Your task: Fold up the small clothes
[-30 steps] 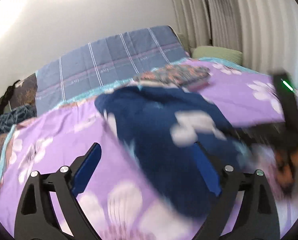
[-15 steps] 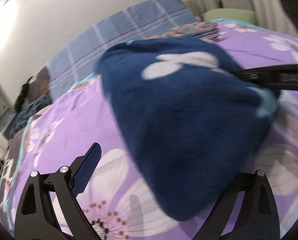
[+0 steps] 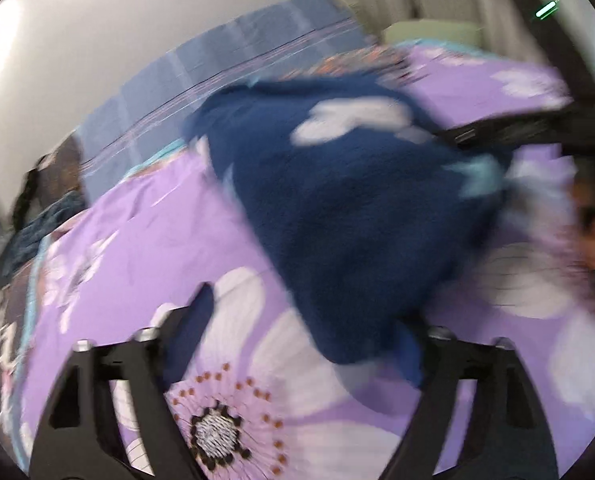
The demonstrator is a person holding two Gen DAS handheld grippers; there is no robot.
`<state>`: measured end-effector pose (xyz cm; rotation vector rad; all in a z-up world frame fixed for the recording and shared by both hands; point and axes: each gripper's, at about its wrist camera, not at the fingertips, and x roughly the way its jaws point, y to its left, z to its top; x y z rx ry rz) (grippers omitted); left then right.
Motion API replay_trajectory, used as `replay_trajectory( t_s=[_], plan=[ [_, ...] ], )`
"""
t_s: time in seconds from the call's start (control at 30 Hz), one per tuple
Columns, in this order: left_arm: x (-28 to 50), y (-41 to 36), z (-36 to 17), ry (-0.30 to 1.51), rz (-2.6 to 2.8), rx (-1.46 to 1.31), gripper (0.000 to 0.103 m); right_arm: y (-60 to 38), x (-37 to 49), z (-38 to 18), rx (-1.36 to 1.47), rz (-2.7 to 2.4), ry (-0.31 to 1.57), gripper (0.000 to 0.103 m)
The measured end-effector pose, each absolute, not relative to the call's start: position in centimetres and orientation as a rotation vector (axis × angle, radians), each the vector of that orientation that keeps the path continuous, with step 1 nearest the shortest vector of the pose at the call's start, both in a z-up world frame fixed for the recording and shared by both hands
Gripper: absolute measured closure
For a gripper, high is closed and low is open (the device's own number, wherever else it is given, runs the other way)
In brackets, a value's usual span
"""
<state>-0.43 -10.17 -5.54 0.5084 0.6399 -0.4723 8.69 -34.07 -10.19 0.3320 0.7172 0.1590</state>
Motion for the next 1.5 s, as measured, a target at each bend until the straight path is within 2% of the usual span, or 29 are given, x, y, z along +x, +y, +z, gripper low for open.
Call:
replay_trajectory(
  t_s=[0.07,0.17,0.27,0.33,0.4,0.47,0.63,0.7,0.73,0.8,0.9,0.93,1.03,1.07,1.17,1.23,1.37,1.43,1.5],
  plan=[
    [-1.5,-10.4,-3.4,0.629,-0.56,0.471,0.052,-34.0,8.7,-10.2,0.329,0.161,0.716,0.08],
    [-1.9,-10.4,0.7,0.504,-0.617,0.41,0.053,-34.0,8.6,-10.2,0.33,0.166,0.716,0.08],
    [1.5,-11.2,1.7,0.456,-0.568,0.391,0.057,-33.8,8.6,-10.1,0.315,0.159,0.713,0.08],
    [4.7,-11.9,0.4,0.505,-0.566,0.375,0.058,-33.6,8.5,-10.0,0.31,0.155,0.711,0.08],
    [9.1,-12.9,-3.9,0.649,-0.545,0.384,0.054,-33.6,8.5,-10.0,0.309,0.157,0.711,0.08],
    [10.5,-12.2,-6.1,0.652,-0.553,0.329,0.05,-33.4,8.5,-10.0,0.3,0.161,0.71,0.08],
    [9.2,-12.5,-4.4,0.64,-0.526,0.367,0.052,-33.1,8.4,-9.9,0.282,0.152,0.707,0.079],
    [9.5,-11.6,-2.5,0.635,-0.572,0.3,0.053,-33.3,8.4,-10.0,0.296,0.155,0.705,0.079],
    [9.6,-11.3,-1.6,0.613,-0.582,0.264,0.055,-33.5,8.4,-10.0,0.304,0.16,0.705,0.079],
    [10.9,-10.7,0.7,0.561,-0.589,0.202,0.067,-33.5,8.4,-10.0,0.305,0.16,0.706,0.079],
    [14.1,-11.4,2.0,0.553,-0.6,0.15,0.073,-33.4,8.4,-10.0,0.301,0.158,0.705,0.079],
    [15.6,-12.1,1.3,0.575,-0.59,0.161,0.073,-33.5,8.4,-10.0,0.302,0.158,0.705,0.079],
    [19.3,-14.7,-5.7,0.755,-0.545,0.302,0.072,-33.5,8.5,-9.9,0.307,0.172,0.703,0.079],
    [19.4,-14.5,-7.2,0.723,-0.546,0.27,0.073,-33.3,8.5,-9.7,0.296,0.168,0.703,0.079],
    [19.3,-14.3,-6.2,0.745,-0.535,0.221,0.074,-33.0,8.5,-8.1,0.264,0.152,0.724,0.078],
    [18.9,-14.9,-6.1,0.726,-0.53,0.281,0.074,-33.3,9.1,-6.0,0.284,0.188,0.716,0.072],
    [19.5,-14.6,-6.1,0.752,-0.544,0.25,0.074,-32.8,11.8,-0.9,0.213,0.204,0.601,0.072],
    [19.8,-14.3,-6.2,0.748,-0.549,0.238,0.074,-32.3,14.5,-1.0,0.187,0.231,0.614,0.072],
    [19.9,-14.1,-6.2,0.744,-0.557,0.232,0.074,-32.5,17.3,-3.6,0.217,0.217,0.723,0.072]
  ],
)
